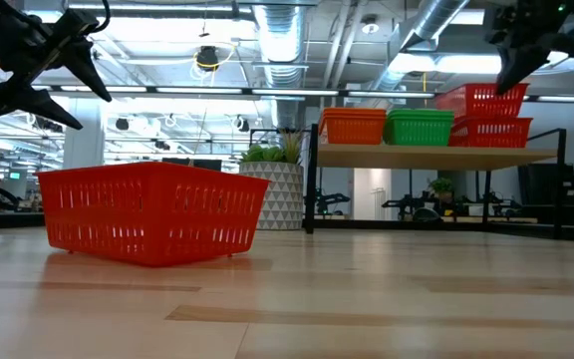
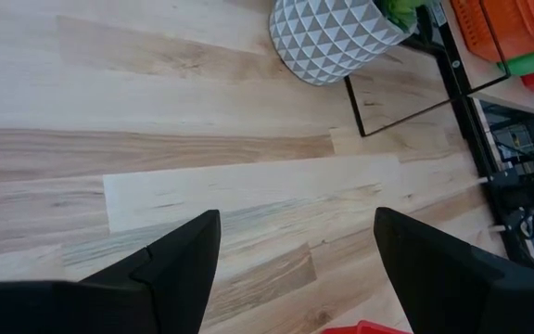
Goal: Stack baskets on shelf by color
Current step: Stack the bottom red bin on the red bin on the shelf
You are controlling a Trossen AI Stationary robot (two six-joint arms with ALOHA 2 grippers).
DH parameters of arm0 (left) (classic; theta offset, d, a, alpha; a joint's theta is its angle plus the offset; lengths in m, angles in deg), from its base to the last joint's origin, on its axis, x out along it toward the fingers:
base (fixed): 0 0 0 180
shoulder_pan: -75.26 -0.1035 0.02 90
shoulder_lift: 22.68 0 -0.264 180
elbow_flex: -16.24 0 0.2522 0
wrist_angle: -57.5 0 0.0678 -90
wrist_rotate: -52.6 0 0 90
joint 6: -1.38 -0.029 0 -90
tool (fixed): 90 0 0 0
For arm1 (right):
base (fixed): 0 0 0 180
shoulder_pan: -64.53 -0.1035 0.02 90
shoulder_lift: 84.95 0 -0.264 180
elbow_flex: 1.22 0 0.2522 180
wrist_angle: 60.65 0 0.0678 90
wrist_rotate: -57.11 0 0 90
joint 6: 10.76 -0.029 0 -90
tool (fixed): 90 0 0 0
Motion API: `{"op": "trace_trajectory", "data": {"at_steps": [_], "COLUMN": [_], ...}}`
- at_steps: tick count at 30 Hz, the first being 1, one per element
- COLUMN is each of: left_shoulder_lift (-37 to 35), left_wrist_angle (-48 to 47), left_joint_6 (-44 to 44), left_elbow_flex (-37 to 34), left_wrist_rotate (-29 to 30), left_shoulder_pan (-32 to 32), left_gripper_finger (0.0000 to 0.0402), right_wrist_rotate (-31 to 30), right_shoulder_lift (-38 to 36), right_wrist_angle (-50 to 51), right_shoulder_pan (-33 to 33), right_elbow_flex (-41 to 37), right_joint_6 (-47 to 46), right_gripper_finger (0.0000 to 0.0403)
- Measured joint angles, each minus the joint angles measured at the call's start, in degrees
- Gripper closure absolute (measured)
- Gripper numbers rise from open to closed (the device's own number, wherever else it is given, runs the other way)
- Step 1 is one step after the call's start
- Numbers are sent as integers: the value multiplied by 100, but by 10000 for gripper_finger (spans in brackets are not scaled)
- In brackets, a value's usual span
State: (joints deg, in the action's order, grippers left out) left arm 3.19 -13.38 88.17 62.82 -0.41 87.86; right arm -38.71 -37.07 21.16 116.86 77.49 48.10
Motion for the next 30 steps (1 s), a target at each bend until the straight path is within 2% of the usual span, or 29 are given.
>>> {"op": "trace_trajectory", "data": {"at_steps": [21, 30], "left_shoulder_lift": [0, 0], "left_wrist_angle": [0, -2], "left_joint_6": [92, 92], "left_elbow_flex": [0, 0], "left_wrist_rotate": [57, 86], "left_shoulder_pan": [0, 0], "left_gripper_finger": [128, 128], "right_wrist_rotate": [6, -9], "right_shoulder_lift": [345, 343], "right_wrist_angle": [43, 18], "right_shoulder_pan": [0, 0], "right_elbow_flex": [0, 0], "right_joint_6": [101, -32], "right_gripper_finger": [370, 311]}}
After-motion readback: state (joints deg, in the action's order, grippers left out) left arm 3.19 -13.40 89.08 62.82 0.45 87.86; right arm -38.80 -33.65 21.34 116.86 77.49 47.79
